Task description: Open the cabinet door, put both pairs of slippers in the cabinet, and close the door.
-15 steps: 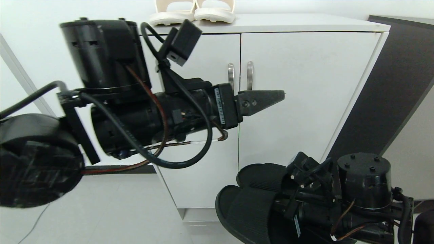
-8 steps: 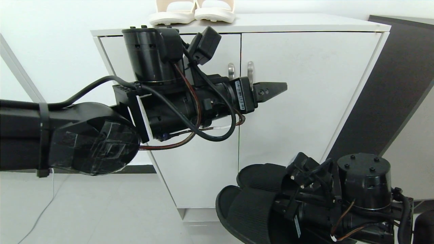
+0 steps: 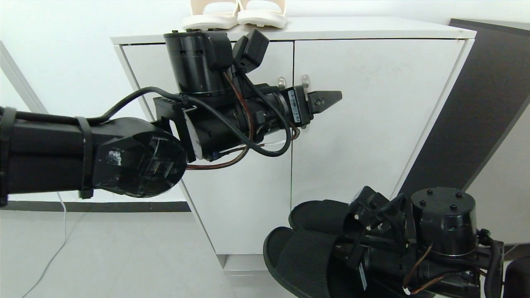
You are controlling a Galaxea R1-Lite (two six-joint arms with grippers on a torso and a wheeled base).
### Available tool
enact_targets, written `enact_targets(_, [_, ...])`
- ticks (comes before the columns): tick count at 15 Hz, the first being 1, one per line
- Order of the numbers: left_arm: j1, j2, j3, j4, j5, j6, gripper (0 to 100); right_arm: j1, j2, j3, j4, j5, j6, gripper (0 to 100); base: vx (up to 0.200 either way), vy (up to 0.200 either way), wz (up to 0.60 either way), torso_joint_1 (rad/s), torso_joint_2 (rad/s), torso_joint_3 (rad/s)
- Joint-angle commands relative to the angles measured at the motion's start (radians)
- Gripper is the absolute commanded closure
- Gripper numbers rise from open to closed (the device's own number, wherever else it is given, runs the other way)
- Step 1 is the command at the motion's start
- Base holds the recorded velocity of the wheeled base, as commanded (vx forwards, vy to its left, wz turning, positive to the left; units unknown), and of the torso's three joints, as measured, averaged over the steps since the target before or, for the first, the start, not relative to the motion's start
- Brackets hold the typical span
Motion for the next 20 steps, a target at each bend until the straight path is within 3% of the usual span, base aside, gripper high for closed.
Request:
enact_targets(1, [0.015, 0.067, -0.062, -0.003, 0.028, 0.010, 0, 0.001, 0.002, 0.001, -0.001, 0.000, 0.000, 100, 0.000, 0.000, 0.00, 0.000, 0.00, 0.000])
enact_targets(7, [0.015, 0.106, -0.096, 0.000, 0.032, 0.008, 0, 0.001, 0.002, 0.003, -0.001, 0.000, 0.000, 100, 0.000, 0.000, 0.00, 0.000, 0.00, 0.000])
enact_targets(8, [0.013, 0.101, -0.090, 0.000, 0.032, 0.007, 100, 0.001, 0.002, 0.003, -0.001, 0.000, 0.001, 100, 0.000, 0.000, 0.00, 0.000, 0.00, 0.000])
enact_targets(17, [-0.005, -0.011, 0.056, -0.004, 0.024, -0.001, 100, 0.001, -0.010, 0.023, -0.001, 0.037, 0.001, 100, 0.000, 0.000, 0.00, 0.000, 0.00, 0.000])
enact_targets(20, [-0.036, -0.074, 0.112, -0.007, 0.025, -0.009, 100, 0.002, -0.044, 0.055, -0.001, 0.149, -0.002, 100, 0.000, 0.000, 0.00, 0.000, 0.00, 0.000])
